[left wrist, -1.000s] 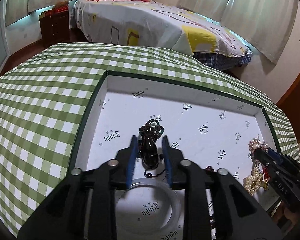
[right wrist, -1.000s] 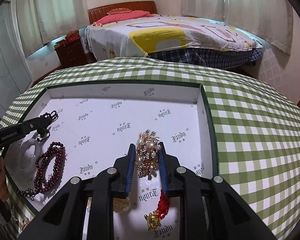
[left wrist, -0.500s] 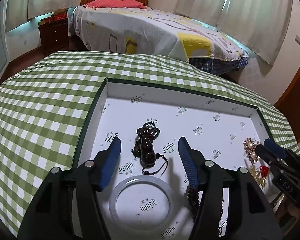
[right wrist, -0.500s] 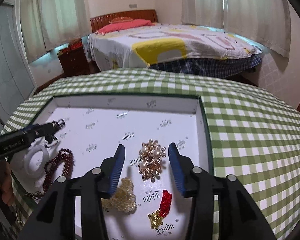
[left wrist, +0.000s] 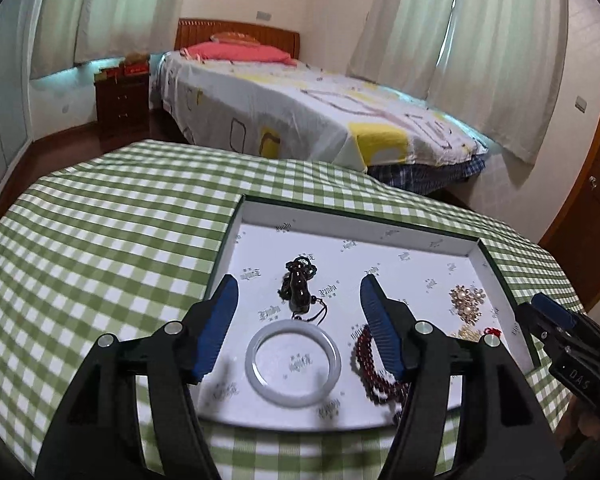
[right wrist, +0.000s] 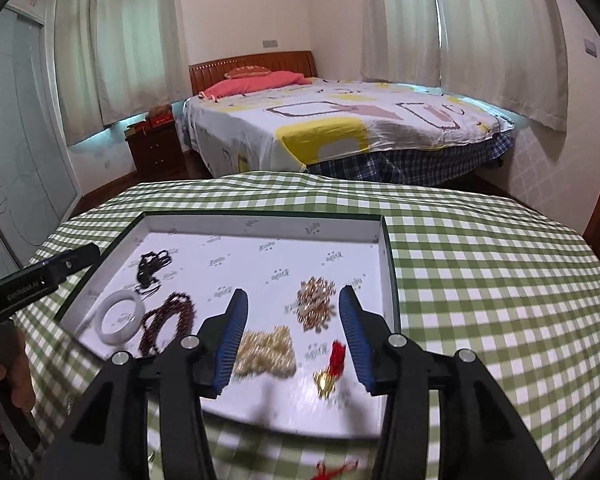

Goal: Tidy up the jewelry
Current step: 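Lift both open tools out of the box toward the remaining jewelry, then grasp the rhinestone hair clip with the left tool while the right tool grasps the red tassel charm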

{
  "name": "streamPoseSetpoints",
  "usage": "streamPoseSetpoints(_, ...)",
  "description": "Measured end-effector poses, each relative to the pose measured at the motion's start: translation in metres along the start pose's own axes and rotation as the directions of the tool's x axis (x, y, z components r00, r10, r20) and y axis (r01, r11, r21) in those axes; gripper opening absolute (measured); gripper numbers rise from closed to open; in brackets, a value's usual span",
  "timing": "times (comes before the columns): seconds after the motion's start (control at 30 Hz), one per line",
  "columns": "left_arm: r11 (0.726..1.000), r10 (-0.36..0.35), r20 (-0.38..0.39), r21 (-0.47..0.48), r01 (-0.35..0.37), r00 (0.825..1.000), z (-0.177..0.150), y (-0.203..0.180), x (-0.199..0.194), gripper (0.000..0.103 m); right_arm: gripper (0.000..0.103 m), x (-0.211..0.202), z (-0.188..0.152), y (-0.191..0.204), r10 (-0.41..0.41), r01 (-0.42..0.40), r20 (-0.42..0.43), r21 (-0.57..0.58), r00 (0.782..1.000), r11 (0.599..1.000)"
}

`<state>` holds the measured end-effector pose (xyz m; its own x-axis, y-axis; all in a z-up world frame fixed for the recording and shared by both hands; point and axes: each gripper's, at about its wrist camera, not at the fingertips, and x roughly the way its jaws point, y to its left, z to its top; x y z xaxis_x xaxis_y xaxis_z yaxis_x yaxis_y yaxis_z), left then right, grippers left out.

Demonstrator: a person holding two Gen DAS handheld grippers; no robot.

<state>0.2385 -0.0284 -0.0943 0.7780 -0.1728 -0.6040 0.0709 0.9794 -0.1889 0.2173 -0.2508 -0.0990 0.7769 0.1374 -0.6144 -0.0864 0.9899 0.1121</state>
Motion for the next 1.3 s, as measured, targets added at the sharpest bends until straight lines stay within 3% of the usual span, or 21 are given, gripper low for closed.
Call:
streamPoseSetpoints(0.23, 0.999, 0.022, 0.043, 0.025, -0.023, 0.999, -0.022, -0.005, -0.036, 0.062, 0.047, -0.027, -0.021, 0.006, -0.007, 0.007, 0.030, 0.001, 1.000, 1.000)
streamPoseSetpoints(0.63, 0.999, 0.043, -0.001, 0.016, -0.043, 0.999, -0.076, -0.003, -0.072, 0.062, 0.047, -0.064, -0.069, 0.012, -0.030, 0.030, 0.035, -0.015, 0.999, 0.999)
streamPoseSetpoints(0.9, 0.997, 0.061, -0.065, 0.040, -0.059, 0.996, -0.116, -0.005, -0.071, 0.062, 0.047, -0.074, -0.099, 0.011, -0.028, 0.028, -0.001, 0.003, 1.000, 1.000)
streamPoseSetpoints(1.17, 0.997, 0.079, -0.126, 0.032, -0.076, 0.989, -0.119, 0.001, -0.056, 0.062, 0.047, -0.075, -0.106, 0.017, -0.010, 0.010, -0.005, -0.002, 1.000, 1.000)
streamPoseSetpoints(1.3, 0.997, 0.070, -0.149, 0.042, -0.065, 0.986, -0.120, -0.001, -0.051, 0.049, 0.047, -0.075, -0.106, 0.017, -0.009, 0.009, -0.006, 0.000, 1.000, 1.000)
